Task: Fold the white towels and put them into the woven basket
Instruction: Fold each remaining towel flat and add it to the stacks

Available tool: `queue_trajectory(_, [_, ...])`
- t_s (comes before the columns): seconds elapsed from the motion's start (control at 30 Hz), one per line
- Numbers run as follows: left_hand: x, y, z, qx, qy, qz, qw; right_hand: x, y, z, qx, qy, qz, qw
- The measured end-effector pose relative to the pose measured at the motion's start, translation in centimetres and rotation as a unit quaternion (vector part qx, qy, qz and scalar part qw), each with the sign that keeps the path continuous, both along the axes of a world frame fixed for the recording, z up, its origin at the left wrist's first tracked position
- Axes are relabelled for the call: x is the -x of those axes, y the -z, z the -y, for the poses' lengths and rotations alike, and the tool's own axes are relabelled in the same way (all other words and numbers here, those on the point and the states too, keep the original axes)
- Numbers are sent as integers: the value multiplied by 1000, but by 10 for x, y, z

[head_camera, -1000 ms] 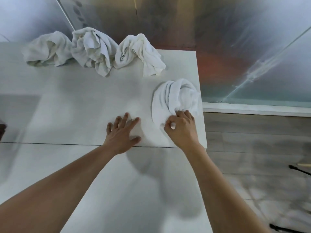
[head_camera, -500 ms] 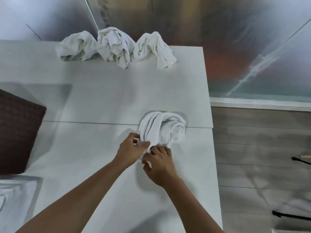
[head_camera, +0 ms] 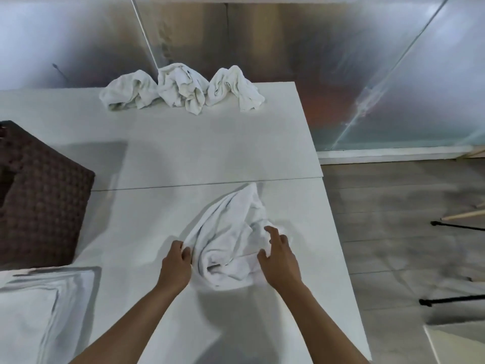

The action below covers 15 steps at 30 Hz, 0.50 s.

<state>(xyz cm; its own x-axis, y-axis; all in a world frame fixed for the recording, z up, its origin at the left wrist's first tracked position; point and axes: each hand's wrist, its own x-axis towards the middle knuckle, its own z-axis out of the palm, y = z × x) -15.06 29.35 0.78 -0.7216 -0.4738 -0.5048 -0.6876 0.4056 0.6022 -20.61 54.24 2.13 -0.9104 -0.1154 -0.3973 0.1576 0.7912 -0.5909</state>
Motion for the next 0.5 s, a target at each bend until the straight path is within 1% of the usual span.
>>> queue_trajectory(0.1, [-22,1,17,2,-1,25,1000,1,9,-5,-98,-51,10,994])
queue_trajectory(0.17, [-30,-1,23,-3,0,21,1000,0,15,-5,-192,-120,23,974])
queue_trajectory(0.23, [-35,-5,25,2,21,-9,1000,-3,23,-5,-245,-168,26,954])
queue_trajectory(0.33, [-39,-11,22,67,91,-45,993,-15,33,-5,-256,-192,9,947])
queue_trajectory(0.4, [-39,-18,16,124,136,-61,981,-23,38,-7,-258,-202,-28,944])
queue_trajectory(0.43, [-38,-24,11,151,157,-75,973,-27,40,-9,-249,-202,-48,946])
queue_trajectory(0.5, [-36,-32,0,190,210,-118,952,-31,37,-13,-184,-168,-82,965])
